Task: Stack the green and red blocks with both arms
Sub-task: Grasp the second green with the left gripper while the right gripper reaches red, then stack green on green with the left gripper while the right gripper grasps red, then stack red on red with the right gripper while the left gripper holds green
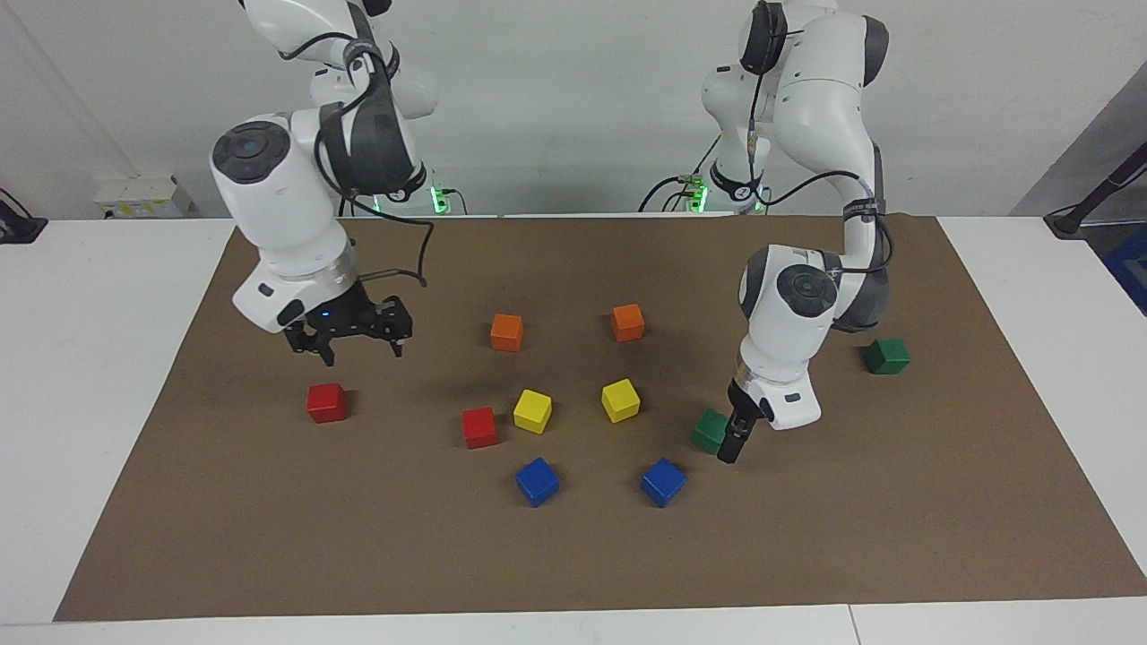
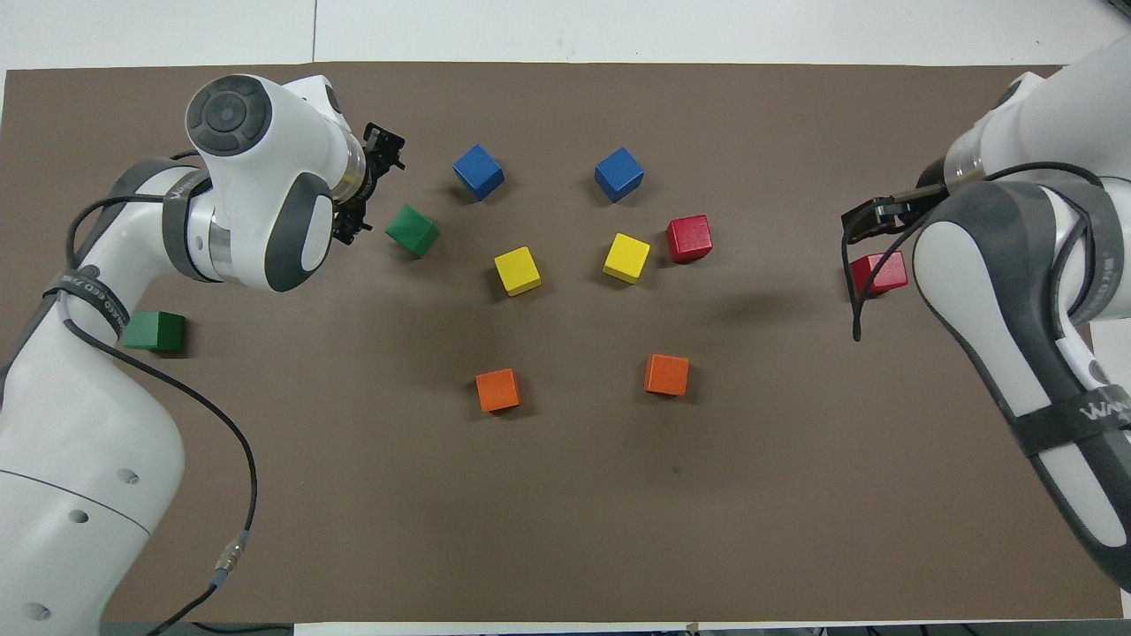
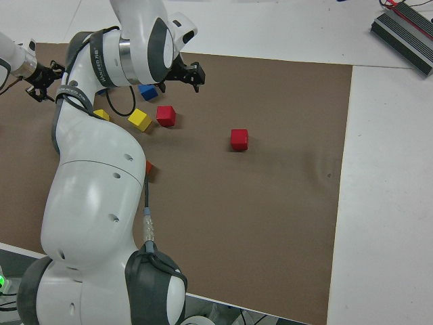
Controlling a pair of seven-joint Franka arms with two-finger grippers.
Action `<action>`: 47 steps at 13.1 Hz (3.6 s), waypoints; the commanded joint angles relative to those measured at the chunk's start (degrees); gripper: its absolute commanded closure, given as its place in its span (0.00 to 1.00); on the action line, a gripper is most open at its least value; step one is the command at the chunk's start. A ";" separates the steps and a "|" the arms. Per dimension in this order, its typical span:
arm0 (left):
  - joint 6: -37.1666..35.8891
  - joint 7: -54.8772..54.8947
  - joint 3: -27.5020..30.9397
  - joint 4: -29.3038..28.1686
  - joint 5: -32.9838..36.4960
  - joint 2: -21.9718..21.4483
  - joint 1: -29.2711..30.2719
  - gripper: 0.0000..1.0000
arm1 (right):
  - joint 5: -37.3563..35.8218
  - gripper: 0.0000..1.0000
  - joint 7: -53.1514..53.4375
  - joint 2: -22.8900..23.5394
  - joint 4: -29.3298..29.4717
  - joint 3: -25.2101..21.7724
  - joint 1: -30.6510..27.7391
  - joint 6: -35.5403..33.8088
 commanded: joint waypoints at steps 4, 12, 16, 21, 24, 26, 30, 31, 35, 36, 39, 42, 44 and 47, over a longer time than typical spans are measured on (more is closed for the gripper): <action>5.31 -3.63 0.90 -6.04 1.58 -2.08 -1.38 0.26 | -3.38 0.00 9.15 13.46 12.32 -0.08 4.93 0.00; 2.85 -0.39 0.90 -4.55 1.92 -2.34 -0.94 1.00 | -2.76 0.00 8.98 15.06 5.41 0.01 5.28 9.04; -6.79 27.14 0.64 -5.07 2.19 -10.66 4.84 1.00 | -2.59 0.00 8.81 14.88 0.74 0.09 5.81 12.66; -17.88 59.06 0.64 -6.12 0.61 -19.55 15.22 1.00 | -2.50 0.00 8.80 14.09 -3.57 0.09 6.42 16.79; -17.73 72.53 0.64 -11.29 0.17 -23.51 21.02 1.00 | -2.50 0.00 8.89 13.30 -7.17 0.01 6.42 20.12; -15.09 79.04 0.73 -14.12 -2.46 -24.75 24.71 1.00 | -2.50 0.03 8.89 12.87 -8.41 0.01 6.42 20.48; -5.36 87.76 0.73 -23.50 -5.54 -27.99 29.64 1.00 | -2.50 1.00 8.45 11.90 -7.81 0.01 6.25 16.38; -2.37 87.86 0.73 -26.49 -5.63 -28.87 29.74 1.00 | -2.50 1.00 8.45 11.20 -5.19 0.01 6.07 12.61; 3.62 88.30 0.81 -30.12 -5.63 -28.36 29.83 1.00 | -3.11 1.00 6.89 4.72 -1.98 -0.43 2.14 3.61; 5.55 89.00 0.81 -31.08 -5.63 -28.01 29.83 1.00 | -3.11 1.00 4.00 1.47 -5.48 -0.43 0.20 3.61; 7.15 90.06 0.81 -31.62 -5.63 -27.13 31.32 1.00 | -3.11 1.00 -3.83 -6.02 -15.77 -0.43 -6.12 4.66; 7.77 90.06 0.81 -31.62 -5.63 -26.25 31.41 1.00 | -3.03 1.00 -10.25 -9.54 -21.66 -0.43 -12.11 7.45; 7.77 89.80 0.81 -31.62 -5.63 -25.46 31.41 1.00 | -2.85 1.00 -14.99 -10.86 -25.97 -0.43 -15.97 12.55; 7.59 89.62 0.81 -31.71 -5.63 -25.10 31.41 1.00 | -2.41 1.00 -16.07 -12.71 -31.60 -0.43 -17.05 18.61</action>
